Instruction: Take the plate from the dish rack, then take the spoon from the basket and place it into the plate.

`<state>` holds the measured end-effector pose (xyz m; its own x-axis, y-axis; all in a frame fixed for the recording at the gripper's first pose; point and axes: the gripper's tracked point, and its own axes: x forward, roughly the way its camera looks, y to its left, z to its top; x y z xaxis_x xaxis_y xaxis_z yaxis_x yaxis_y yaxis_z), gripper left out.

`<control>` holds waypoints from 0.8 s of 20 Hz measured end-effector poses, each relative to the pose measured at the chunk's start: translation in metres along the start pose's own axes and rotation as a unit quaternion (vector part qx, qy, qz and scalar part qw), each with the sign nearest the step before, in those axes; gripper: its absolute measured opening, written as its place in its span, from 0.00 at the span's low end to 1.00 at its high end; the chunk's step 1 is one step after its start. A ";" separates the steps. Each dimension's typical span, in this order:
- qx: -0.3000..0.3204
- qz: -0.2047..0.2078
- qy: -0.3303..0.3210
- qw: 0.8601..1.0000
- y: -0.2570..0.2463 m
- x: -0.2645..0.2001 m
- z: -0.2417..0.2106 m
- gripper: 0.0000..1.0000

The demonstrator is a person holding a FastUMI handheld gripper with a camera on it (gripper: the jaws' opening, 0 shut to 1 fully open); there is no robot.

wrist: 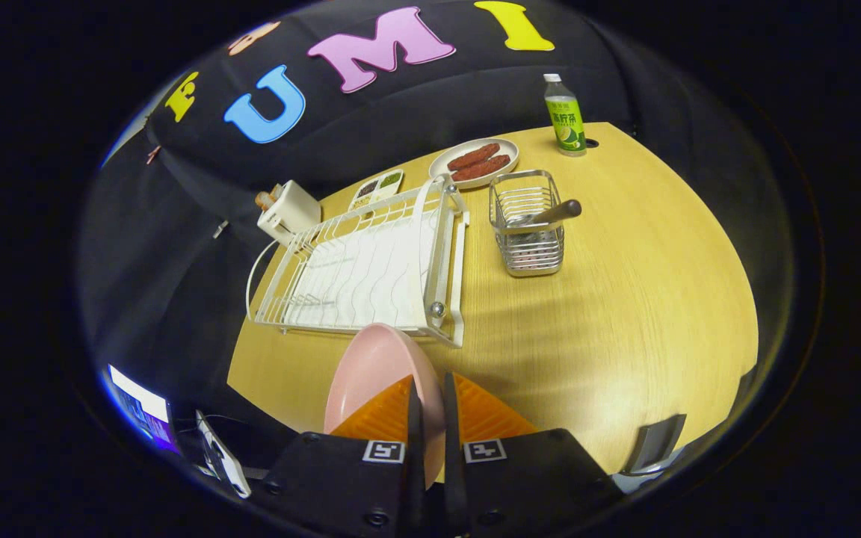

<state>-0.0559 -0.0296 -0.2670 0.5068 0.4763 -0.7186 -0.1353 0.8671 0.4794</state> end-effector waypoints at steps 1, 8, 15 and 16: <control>-0.007 0.004 0.007 1.000 -0.004 0.007 -0.007 0.14; -0.011 0.014 0.029 0.999 -0.025 0.043 -0.028 0.16; -0.037 -0.005 -0.023 0.999 -0.043 0.034 0.000 0.79; -0.043 -0.014 -0.037 0.998 -0.049 0.031 0.007 0.94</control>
<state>-0.0276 -0.0584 -0.3096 0.5726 0.4424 -0.6903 -0.1910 0.8907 0.4124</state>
